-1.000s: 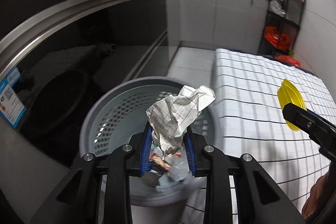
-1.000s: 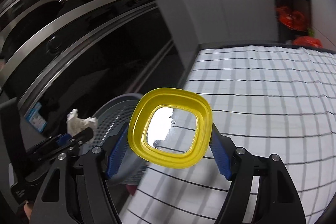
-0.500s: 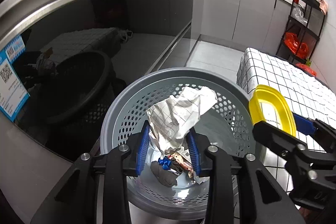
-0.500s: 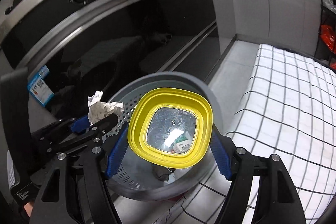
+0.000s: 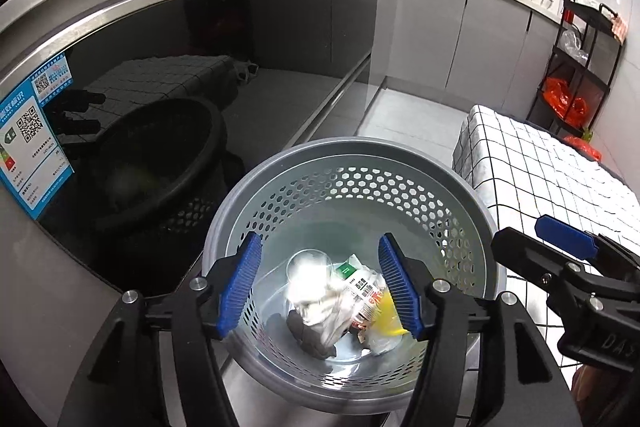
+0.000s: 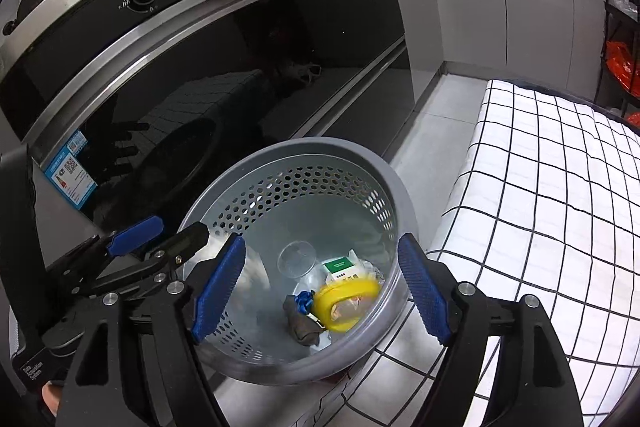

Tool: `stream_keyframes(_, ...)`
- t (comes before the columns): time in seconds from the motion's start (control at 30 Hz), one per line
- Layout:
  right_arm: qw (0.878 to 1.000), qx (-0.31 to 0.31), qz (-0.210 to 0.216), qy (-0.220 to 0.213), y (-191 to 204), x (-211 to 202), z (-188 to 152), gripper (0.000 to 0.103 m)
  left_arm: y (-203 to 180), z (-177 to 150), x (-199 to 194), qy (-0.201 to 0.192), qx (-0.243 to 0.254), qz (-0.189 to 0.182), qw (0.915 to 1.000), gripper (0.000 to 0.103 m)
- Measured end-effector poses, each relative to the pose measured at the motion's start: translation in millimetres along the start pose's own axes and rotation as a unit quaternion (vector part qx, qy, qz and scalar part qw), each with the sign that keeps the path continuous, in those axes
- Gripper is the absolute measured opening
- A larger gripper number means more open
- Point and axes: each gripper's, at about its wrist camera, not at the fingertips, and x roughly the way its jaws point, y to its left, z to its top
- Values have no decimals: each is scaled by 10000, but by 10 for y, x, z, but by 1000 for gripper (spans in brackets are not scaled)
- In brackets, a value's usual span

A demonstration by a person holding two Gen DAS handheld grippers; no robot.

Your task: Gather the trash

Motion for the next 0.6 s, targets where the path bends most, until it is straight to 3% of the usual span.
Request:
stream_keyframes(0.4, 9999, 26, -86, -73, -5, -77, -66, 75, -18, -8, -87, -21, 34, -41, 10000, 61)
stream_keyframes(0.6, 9998, 85, -144, -127, -23, -135, -102, 75, -32, -32, -165, -67, 35, -4, 10000, 67)
